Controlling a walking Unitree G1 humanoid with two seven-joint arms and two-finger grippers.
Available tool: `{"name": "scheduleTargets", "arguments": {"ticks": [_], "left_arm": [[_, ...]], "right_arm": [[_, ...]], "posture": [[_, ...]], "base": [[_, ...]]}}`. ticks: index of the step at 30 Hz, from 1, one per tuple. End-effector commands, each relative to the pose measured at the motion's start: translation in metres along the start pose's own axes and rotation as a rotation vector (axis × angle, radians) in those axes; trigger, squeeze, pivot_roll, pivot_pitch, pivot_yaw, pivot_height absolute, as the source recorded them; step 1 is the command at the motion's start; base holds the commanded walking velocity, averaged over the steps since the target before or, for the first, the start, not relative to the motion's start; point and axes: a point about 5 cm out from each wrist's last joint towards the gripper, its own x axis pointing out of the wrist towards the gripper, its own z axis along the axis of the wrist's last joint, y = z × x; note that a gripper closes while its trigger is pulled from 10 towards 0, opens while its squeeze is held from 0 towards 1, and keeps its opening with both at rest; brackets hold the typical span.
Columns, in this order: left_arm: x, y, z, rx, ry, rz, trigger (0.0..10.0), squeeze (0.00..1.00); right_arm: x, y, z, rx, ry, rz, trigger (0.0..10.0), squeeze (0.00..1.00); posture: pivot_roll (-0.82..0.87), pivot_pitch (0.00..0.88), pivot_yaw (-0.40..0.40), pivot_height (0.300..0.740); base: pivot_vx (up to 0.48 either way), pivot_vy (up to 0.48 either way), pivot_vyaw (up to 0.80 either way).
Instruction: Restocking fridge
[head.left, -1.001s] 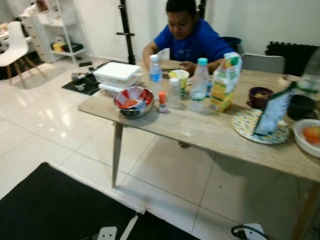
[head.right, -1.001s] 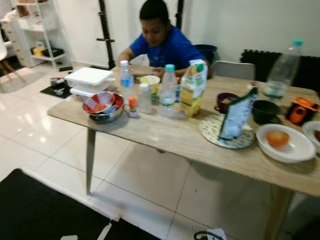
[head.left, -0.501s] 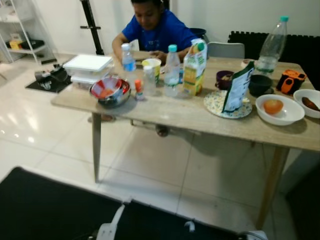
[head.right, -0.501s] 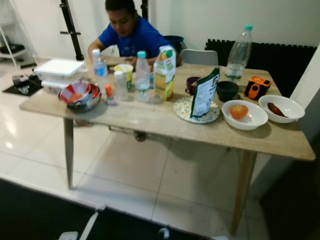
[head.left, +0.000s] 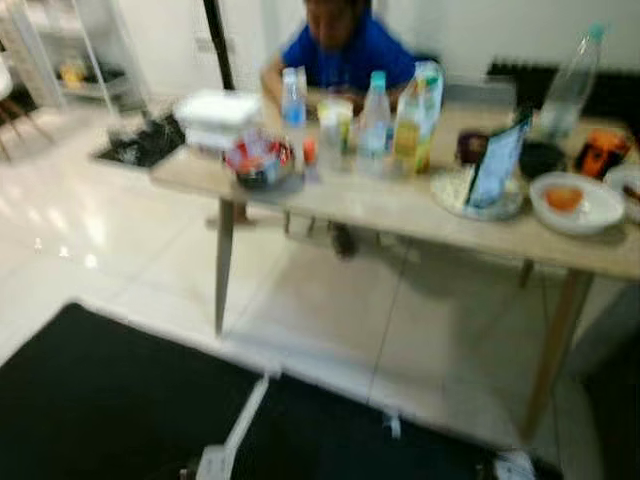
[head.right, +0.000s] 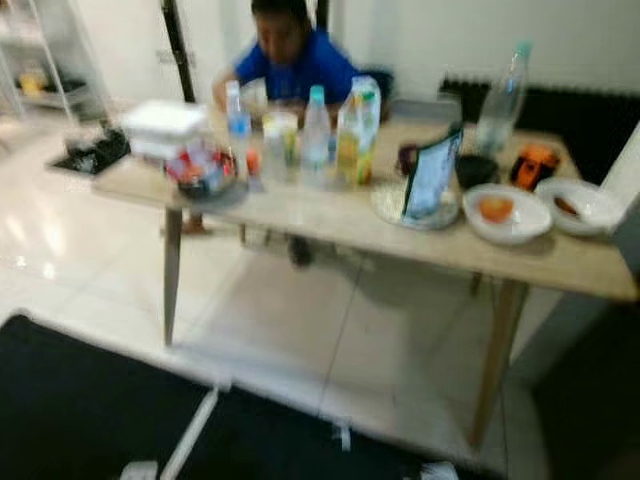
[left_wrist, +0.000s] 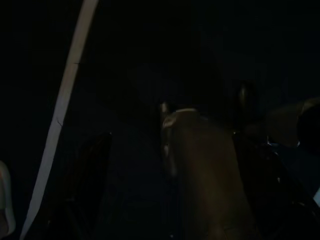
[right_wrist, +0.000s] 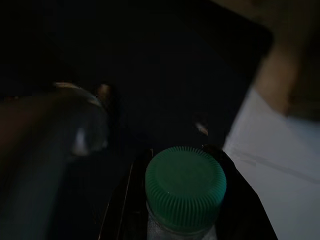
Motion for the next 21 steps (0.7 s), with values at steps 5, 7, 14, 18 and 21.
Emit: {"name": "scheduleTargets", "arguments": {"ticks": [5, 7, 14, 18, 21], "left_arm": [[0.0012, -0.0046, 0.0011, 0.001, -0.004, -0.005, 10.0, 0.00], [0.0014, -0.0055, 0.0013, 0.001, -0.006, -0.007, 10.0, 0.00], [0.0017, -0.0071, 0.0011, 0.015, -0.004, -0.012, 10.0, 0.00], [0.0015, -0.0068, 0.0013, 0.033, -0.005, -0.019, 10.0, 0.00], [0.0013, -0.0065, 0.0010, 0.037, -0.005, -0.021, 10.0, 0.00]], "right_arm": [[-0.0009, 0.0013, -0.0083, -0.005, 0.039, 0.006, 10.0, 0.00], [-0.0009, 0.0017, -0.0086, -0.004, 0.040, 0.008, 10.0, 0.00], [-0.0011, 0.0028, -0.0112, -0.010, 0.055, 0.015, 10.0, 0.00], [-0.0008, 0.0042, -0.0103, -0.016, 0.057, 0.023, 10.0, 0.00], [-0.0006, 0.0049, -0.0096, -0.019, 0.056, 0.025, 10.0, 0.00]], "posture": [[-0.03, 0.019, -0.014, 0.740], [-0.03, 0.019, -0.014, 0.740], [-0.03, 0.012, -0.016, 0.740], [-0.03, 0.004, -0.018, 0.740], [-0.02, 0.000, -0.021, 0.740]], "base": [[0.000, 0.000, -0.12], [0.000, 0.000, -0.80], [0.000, 0.000, -0.80], [0.000, 0.000, -0.80], [0.000, 0.000, -0.80]]}}
